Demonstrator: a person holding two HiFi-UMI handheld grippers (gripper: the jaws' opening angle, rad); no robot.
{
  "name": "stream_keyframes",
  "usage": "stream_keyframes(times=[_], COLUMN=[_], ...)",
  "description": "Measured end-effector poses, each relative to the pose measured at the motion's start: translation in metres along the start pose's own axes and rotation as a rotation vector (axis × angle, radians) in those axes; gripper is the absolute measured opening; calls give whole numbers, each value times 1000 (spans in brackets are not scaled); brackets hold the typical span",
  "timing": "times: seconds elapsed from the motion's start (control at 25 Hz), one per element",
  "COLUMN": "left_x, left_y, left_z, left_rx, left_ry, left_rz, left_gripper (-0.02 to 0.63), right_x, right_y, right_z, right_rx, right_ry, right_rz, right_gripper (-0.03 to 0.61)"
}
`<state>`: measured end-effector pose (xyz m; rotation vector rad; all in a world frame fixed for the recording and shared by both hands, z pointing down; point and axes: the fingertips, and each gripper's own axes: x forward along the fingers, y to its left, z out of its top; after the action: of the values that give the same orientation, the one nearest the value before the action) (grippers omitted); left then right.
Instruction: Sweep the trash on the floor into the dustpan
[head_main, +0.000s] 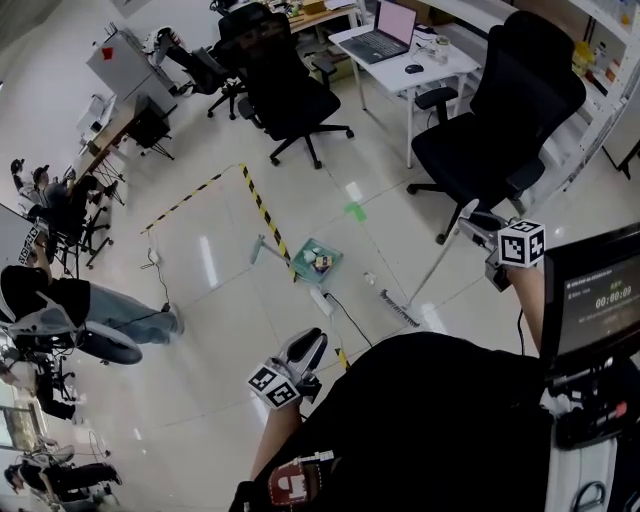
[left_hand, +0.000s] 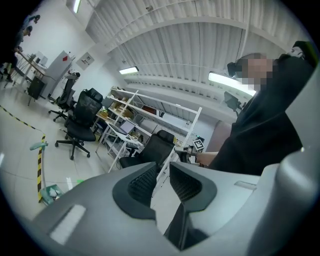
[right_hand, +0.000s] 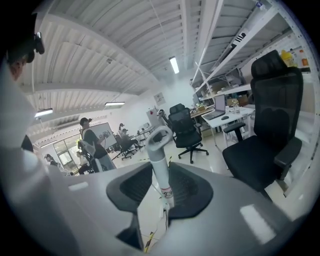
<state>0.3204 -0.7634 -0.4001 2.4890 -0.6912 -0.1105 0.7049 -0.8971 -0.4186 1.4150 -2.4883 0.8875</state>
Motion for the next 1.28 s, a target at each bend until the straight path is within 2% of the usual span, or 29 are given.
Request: stream_keyframes(times=[0.28, 0.52, 0.68, 0.88, 1.04, 1.28], left_x=[45, 106, 128, 112, 105, 72], left_y=[-61, -130, -165, -170, -161, -140], left_z=[-17, -50, -70, -72, -66, -59], left_rx=[36, 25, 16, 15, 25, 43], left_ry=[-50, -74, -63, -62, -70, -49], left_rz=[6, 23, 19, 52, 40, -3], left_gripper=[86, 86, 86, 86, 86, 86], right_x=[-43, -74, -86, -92, -92, -107], right_y=[-8, -17, -31, -31, -36, -39], right_z=[7, 13, 3, -12, -13, -38], right_rx=[-28, -115, -134, -149, -158, -127], right_ry=[-34, 11, 46, 79, 80, 75], right_rz=[93, 192, 213, 207, 182, 70], right_gripper=[95, 97, 100, 103, 103, 100])
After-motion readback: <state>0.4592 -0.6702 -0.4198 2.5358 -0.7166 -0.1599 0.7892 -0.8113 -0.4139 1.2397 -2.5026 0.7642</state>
